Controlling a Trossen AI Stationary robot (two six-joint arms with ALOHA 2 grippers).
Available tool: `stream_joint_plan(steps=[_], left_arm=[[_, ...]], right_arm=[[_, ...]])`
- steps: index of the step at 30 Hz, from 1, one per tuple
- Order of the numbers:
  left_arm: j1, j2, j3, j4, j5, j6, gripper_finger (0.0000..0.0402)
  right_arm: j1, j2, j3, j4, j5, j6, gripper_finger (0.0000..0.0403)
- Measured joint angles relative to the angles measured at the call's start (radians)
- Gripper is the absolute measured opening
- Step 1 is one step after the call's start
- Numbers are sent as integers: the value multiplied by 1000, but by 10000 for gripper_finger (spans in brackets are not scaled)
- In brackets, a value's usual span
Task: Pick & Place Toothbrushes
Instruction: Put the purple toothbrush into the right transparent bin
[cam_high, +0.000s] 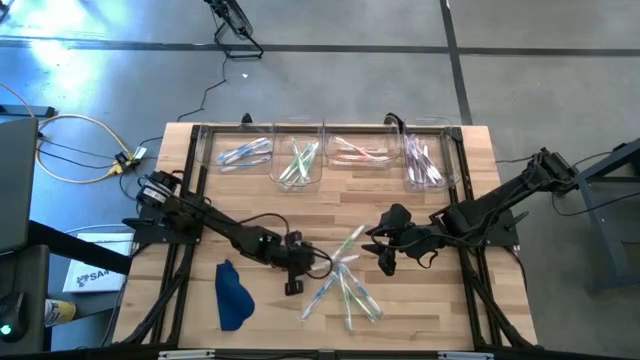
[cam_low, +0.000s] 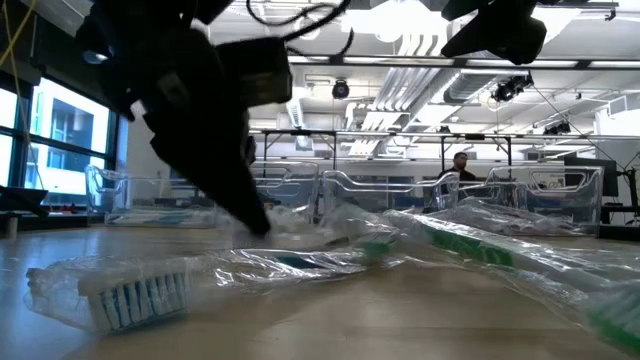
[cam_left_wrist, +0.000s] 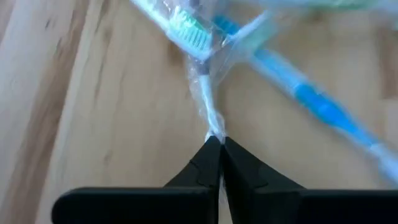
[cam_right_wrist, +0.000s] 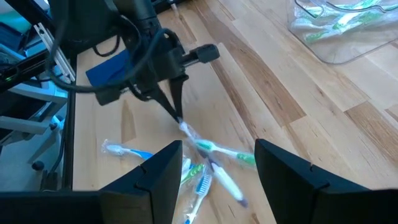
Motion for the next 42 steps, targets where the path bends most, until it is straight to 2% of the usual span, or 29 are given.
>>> stream_joint_plan(steps=[7, 19, 22, 27, 32, 36, 42], left_arm=[[7, -57, 0, 81, -50, 52, 2], [45, -170, 0, 198, -26, 171, 0], [54, -191, 0, 219, -25, 190, 0], [67, -203, 0, 251, -18, 218, 0], [86, -203, 0, 249, 0, 232, 0], [108, -203, 0, 250, 0, 236, 0], [144, -202, 0, 250, 35, 246, 0]], right_arm=[[0, 0, 0, 2, -2, 7, 194], [0, 0, 0, 0, -43, 2, 194], [0, 0, 0, 10, -107, 31, 194], [0, 0, 0, 67, -280, 36, 194], [0, 0, 0, 168, -409, 30, 194], [0, 0, 0, 216, -425, 22, 194], [0, -6, 0, 218, -380, 0, 194]])
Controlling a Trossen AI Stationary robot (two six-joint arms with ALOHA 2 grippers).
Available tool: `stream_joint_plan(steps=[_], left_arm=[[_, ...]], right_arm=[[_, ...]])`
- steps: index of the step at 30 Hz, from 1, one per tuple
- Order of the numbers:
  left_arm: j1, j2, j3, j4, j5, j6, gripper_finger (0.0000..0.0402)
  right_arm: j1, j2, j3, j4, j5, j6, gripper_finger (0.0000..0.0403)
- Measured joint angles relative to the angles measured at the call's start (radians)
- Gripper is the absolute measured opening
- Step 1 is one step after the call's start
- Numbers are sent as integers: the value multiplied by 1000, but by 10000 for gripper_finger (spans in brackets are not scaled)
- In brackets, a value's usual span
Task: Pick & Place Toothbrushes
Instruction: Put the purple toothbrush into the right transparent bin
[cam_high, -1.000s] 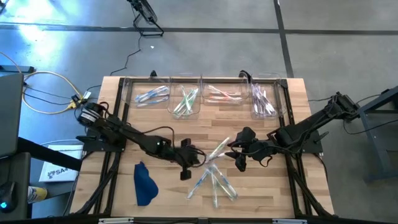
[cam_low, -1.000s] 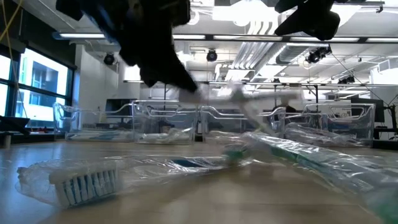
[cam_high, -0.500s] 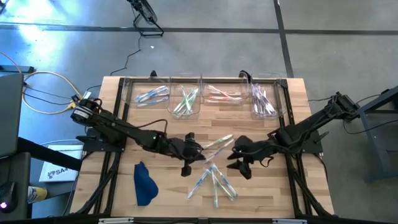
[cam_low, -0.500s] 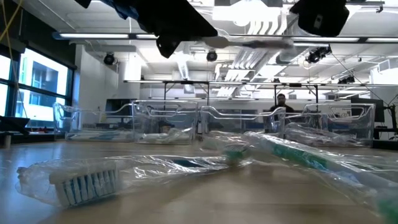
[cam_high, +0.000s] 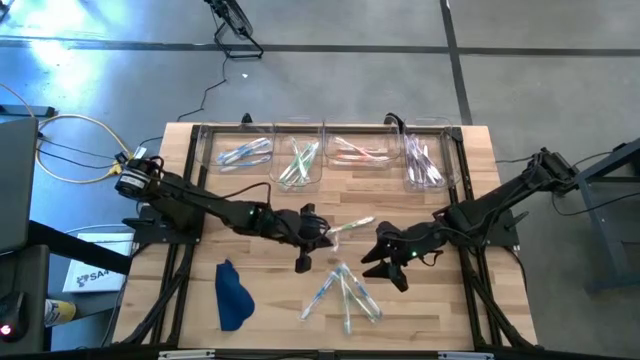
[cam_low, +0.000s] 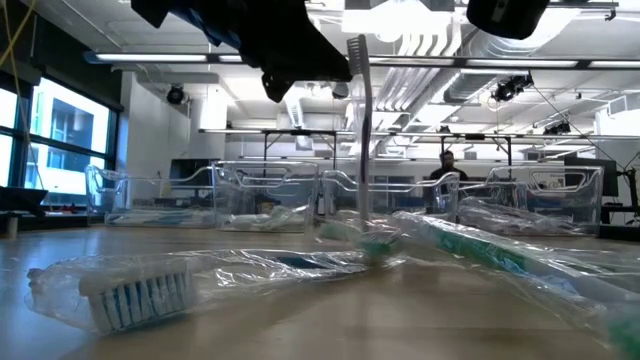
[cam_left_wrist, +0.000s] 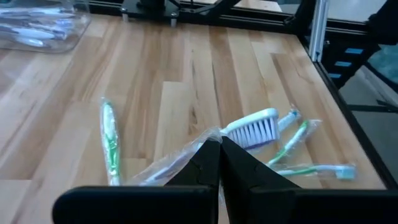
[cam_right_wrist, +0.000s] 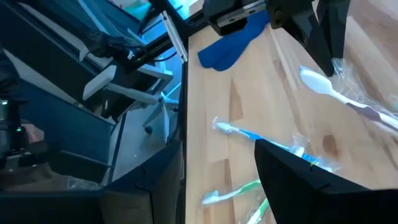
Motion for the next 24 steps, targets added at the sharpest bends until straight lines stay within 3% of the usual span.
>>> stream_joint_plan(steps=[12, 24], left_arm=[[14, 0, 0, 0, 28, 20, 0], [14, 1, 0, 1, 30, 19, 0]], right_arm=[[0, -64, 0, -1, 41, -48, 194], [0, -227, 0, -3, 41, -133, 181]])
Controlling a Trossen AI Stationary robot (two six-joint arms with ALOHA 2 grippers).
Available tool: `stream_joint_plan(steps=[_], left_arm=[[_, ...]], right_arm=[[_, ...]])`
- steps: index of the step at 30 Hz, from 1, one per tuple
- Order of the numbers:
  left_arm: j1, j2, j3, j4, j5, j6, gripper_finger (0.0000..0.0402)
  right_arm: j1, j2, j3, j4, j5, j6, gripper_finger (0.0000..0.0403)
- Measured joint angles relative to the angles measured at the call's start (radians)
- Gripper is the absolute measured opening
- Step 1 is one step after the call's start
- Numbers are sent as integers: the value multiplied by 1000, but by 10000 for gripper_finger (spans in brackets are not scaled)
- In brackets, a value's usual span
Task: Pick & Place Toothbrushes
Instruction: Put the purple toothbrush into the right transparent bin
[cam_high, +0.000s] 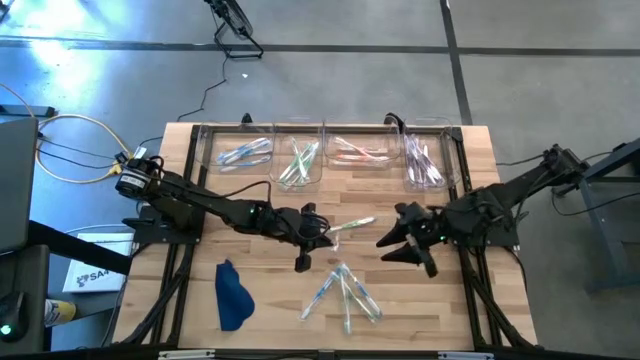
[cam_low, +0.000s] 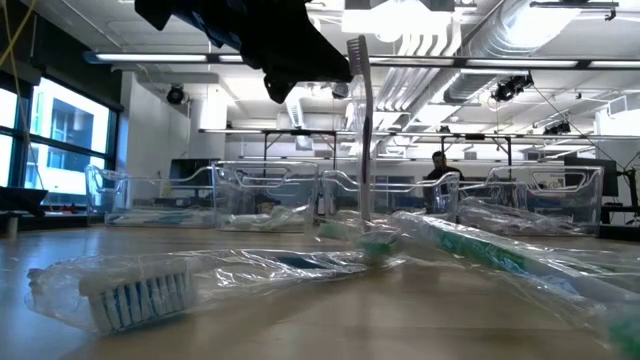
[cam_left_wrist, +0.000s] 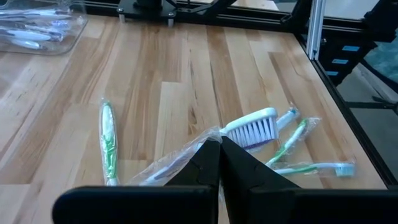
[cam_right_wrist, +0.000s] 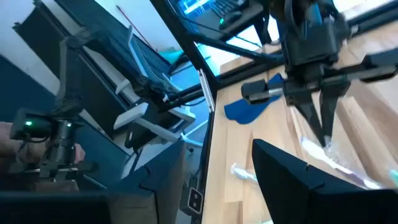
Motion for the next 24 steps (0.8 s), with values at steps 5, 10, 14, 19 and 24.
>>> stream_joint_plan(steps=[5, 10, 14, 19, 24], left_arm=[[0, 0, 0, 4, 17, 0, 0], [0, 0, 0, 7, 19, 0, 0], [0, 0, 0, 33, 24, 0, 0], [0, 0, 0, 62, 38, 0, 0], [0, 0, 0, 59, 45, 0, 0]], right_arm=[[0, -42, 0, -125, 16, -41, 165], [0, -25, 0, -392, 95, 36, 151], [-1, 18, 0, -429, 147, 17, 138], [-16, 112, 0, -383, 156, -126, 131], [-55, 225, 0, -337, 187, -127, 143]])
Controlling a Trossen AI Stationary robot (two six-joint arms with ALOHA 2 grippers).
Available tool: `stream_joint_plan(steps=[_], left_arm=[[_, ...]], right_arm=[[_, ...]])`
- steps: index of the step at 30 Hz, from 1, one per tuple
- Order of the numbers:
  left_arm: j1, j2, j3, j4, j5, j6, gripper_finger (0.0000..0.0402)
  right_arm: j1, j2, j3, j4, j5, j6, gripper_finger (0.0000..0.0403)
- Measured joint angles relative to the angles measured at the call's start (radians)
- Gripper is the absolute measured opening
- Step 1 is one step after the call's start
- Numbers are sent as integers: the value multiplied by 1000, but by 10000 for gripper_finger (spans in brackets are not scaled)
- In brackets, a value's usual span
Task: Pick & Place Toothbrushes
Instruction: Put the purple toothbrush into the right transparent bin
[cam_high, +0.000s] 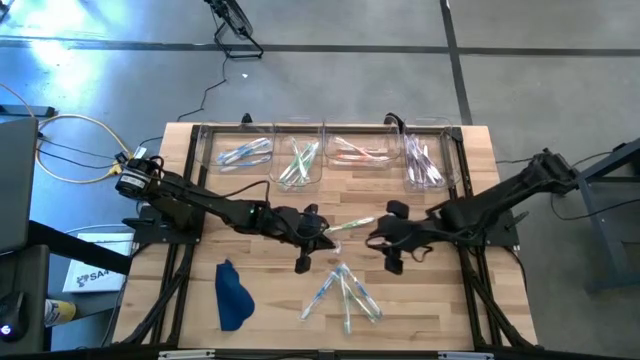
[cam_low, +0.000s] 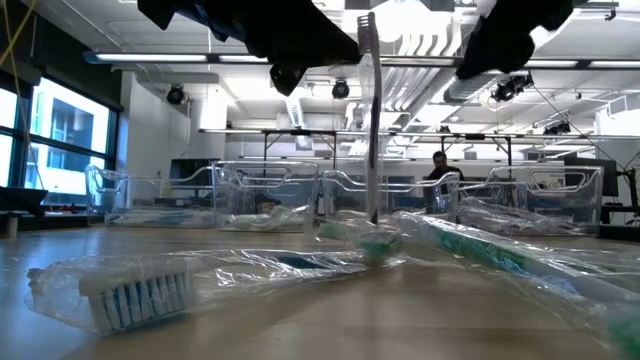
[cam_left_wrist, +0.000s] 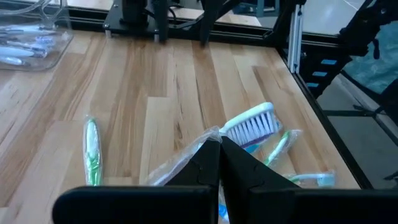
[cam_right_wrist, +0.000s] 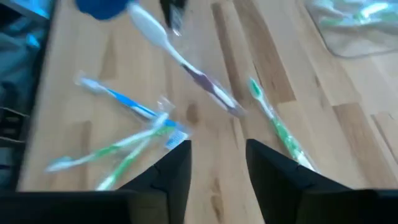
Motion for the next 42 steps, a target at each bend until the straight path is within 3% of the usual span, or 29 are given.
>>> stream_joint_plan(steps=[9, 15, 28, 40, 42], left_arm=[[0, 0, 0, 0, 2, 0, 0], [0, 0, 0, 0, 2, 0, 0], [0, 0, 0, 45, 7, 13, 0], [0, 0, 0, 44, 6, 15, 0], [0, 0, 0, 45, 4, 15, 0]], right_arm=[[-30, 155, 0, 188, 12, -110, 258], [-37, 243, 0, 292, 16, -153, 270], [-68, 323, 0, 433, 22, -151, 209], [-67, 323, 0, 430, 16, -126, 30], [-66, 323, 0, 430, 11, -126, 15]])
